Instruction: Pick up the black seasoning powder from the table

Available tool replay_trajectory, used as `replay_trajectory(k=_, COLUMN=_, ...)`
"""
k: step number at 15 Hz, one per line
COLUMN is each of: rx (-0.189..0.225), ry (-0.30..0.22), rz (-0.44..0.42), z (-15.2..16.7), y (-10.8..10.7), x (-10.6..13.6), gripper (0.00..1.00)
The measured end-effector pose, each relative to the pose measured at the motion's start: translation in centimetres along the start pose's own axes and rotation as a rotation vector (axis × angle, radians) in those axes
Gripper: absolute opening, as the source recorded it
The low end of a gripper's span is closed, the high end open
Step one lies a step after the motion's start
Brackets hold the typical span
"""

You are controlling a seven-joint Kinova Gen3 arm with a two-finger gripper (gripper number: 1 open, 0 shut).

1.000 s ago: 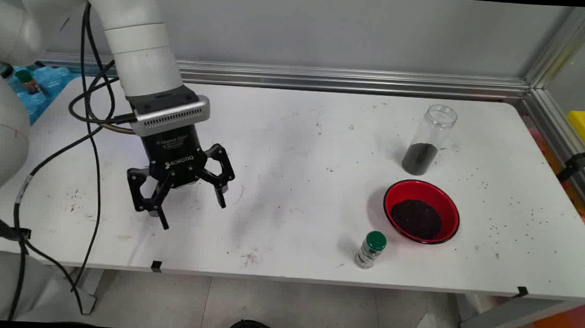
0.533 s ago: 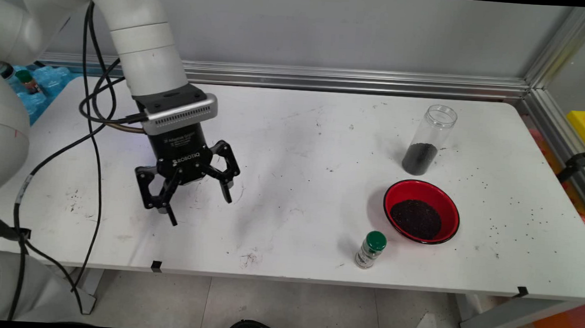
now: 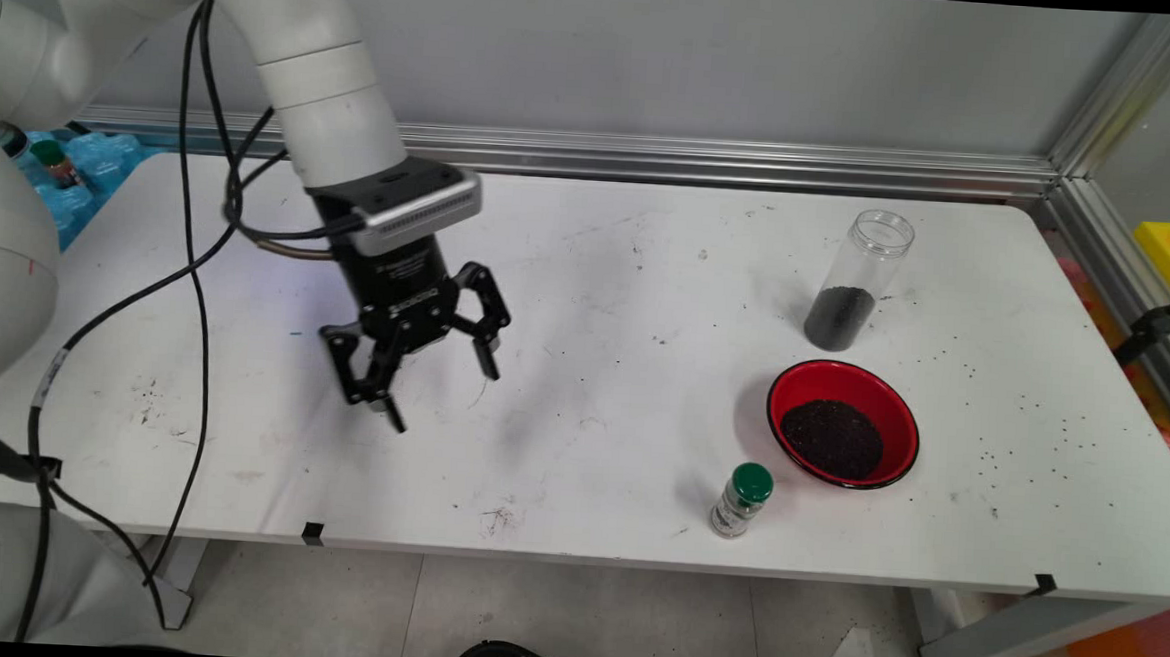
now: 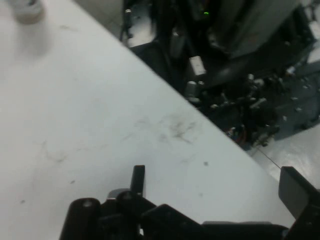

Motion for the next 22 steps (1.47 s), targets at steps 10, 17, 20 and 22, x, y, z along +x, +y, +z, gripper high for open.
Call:
replay_trajectory(k=10, rx=0.149, ry=0.034, rz=-0.239, z=1.2, y=-4.7, x=-1.4, gripper=1.00)
replay_trajectory(k=17, rx=0.262, ry=0.103, rz=-0.420, z=2.6, y=-8.6, x=-2.2, gripper=1.00)
replay_trajectory(k=20, rx=0.309, ry=0.134, rz=-0.485, z=3.6, y=-10.4, x=-2.3, gripper=1.00)
replay_trajectory(k=22, rx=0.328, ry=0.150, rz=-0.510, z=4.2, y=-11.2, x=-2.4, gripper=1.00)
